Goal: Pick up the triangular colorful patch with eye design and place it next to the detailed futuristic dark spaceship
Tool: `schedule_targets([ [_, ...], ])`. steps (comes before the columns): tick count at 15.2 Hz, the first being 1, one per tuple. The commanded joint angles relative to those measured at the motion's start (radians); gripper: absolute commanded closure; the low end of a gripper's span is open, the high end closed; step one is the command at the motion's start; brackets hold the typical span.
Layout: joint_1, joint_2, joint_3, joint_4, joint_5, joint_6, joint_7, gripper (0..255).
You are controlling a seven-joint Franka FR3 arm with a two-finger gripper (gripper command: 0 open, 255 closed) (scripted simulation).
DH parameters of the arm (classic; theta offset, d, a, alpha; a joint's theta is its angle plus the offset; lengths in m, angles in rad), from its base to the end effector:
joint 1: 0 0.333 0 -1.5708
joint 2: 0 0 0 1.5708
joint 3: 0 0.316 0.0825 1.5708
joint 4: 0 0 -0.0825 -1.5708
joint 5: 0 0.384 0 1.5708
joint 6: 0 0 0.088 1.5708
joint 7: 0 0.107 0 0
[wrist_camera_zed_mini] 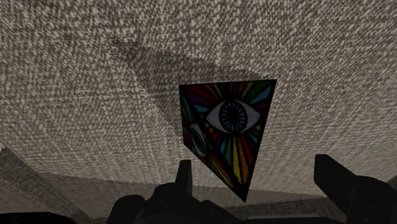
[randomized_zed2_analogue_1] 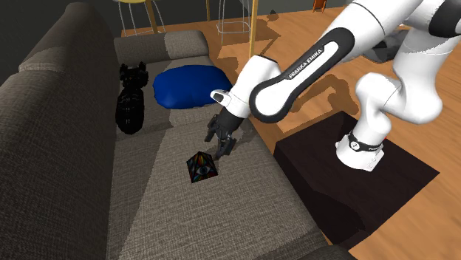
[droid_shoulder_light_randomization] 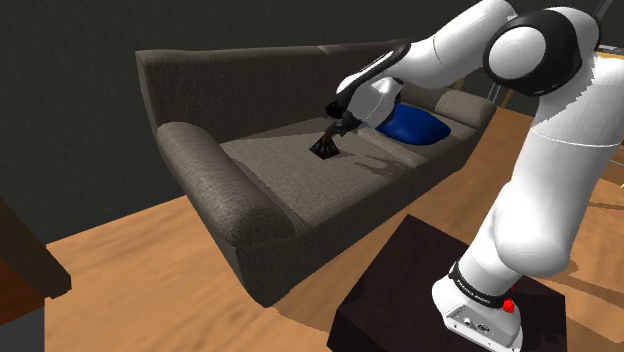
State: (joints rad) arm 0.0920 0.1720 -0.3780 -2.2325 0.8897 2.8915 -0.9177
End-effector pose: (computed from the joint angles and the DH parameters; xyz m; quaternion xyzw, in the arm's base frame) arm 0.5315 -0.2003 0.3430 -0.9525 0.0762 -0.2944 0.0149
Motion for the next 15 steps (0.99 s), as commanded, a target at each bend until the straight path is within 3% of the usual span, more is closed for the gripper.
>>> schedule_targets([
  [1,-0.039,0.056,0.036,0.055,0.125,0.008,-0.105,0],
  [8,-0.079,0.168,0.089,0.142,0.235,0.018,-0.188,0],
  [15,-0.082,0.177,0.093,0.149,0.242,0.019,-0.194,0],
])
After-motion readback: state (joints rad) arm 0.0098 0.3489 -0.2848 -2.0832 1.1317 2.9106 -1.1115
